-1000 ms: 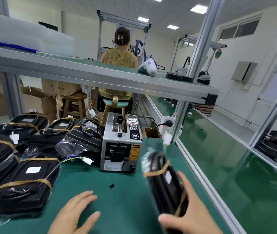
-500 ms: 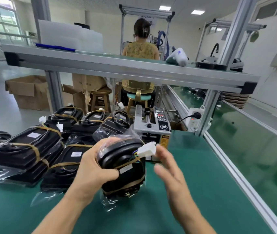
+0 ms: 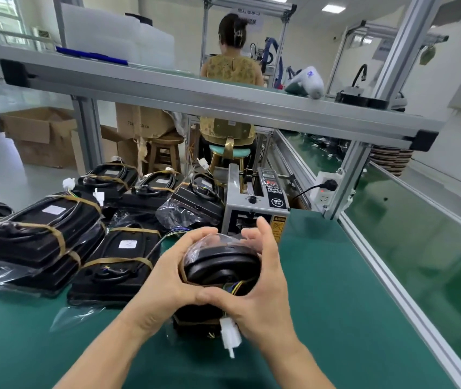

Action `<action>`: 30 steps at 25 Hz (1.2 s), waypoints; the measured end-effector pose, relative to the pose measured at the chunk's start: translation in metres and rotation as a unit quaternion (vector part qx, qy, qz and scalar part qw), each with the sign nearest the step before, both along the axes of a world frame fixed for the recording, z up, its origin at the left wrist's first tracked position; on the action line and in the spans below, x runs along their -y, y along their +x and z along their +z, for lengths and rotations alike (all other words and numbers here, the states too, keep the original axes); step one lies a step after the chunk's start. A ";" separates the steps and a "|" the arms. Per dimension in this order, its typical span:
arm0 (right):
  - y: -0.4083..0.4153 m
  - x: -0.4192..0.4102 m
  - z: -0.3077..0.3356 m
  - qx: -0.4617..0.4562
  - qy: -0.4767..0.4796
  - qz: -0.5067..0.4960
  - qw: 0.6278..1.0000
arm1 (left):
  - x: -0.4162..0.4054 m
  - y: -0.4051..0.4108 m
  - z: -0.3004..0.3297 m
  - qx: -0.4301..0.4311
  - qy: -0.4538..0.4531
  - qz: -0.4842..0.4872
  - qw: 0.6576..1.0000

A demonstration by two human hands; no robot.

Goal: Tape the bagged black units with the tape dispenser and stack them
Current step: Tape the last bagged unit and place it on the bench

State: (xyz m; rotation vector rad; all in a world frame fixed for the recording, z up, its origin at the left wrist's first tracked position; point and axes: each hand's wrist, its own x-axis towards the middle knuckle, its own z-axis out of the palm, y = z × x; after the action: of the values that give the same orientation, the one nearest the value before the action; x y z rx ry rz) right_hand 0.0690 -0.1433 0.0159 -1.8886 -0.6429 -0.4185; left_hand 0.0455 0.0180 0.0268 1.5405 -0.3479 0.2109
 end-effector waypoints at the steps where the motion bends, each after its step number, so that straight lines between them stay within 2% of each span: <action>1: 0.000 -0.003 -0.003 0.013 0.004 -0.011 1.000 | -0.002 -0.001 0.000 -0.004 -0.002 -0.009 1.000; 7: 0.001 -0.011 -0.012 0.089 0.011 -0.024 0.996 | -0.012 -0.015 -0.011 0.022 0.019 -0.003 1.000; 10: 0.004 -0.010 -0.010 0.062 0.026 -0.012 0.998 | -0.011 -0.012 0.002 0.036 0.029 -0.026 0.999; 12: 0.008 -0.011 -0.007 0.029 0.035 0.000 0.999 | -0.004 -0.010 0.015 0.049 0.099 0.021 0.994; 14: 0.009 -0.009 -0.003 0.000 0.040 0.023 0.999 | 0.002 -0.013 0.015 0.130 0.246 0.044 0.959; 16: 0.009 0.002 -0.001 -0.023 0.036 0.076 0.996 | 0.002 -0.015 0.009 0.134 0.267 0.077 0.951; 18: 0.009 0.014 0.006 -0.084 0.053 0.146 0.984 | 0.004 -0.014 0.005 0.127 0.229 0.111 0.959; 20: 0.013 0.021 0.015 -0.145 0.115 0.174 0.967 | 0.005 -0.015 0.001 0.110 0.203 0.117 0.966; 25: 0.022 0.009 0.034 -0.225 0.119 0.115 0.960 | 0.001 -0.019 0.002 0.092 0.207 0.094 0.969; 28: 0.028 0.006 0.031 -0.379 0.124 0.114 0.910 | 0.000 -0.017 0.005 0.102 0.216 0.073 0.968; 30: 0.033 0.007 0.026 -0.449 0.157 0.129 0.870 | -0.001 -0.016 0.005 0.117 0.228 0.090 0.962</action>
State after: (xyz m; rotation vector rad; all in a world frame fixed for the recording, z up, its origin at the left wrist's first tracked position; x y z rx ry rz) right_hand 0.1023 -0.1498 0.0415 -1.4313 -0.1609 0.5033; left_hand 0.0292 0.0186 0.0318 2.0109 -0.4660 0.4845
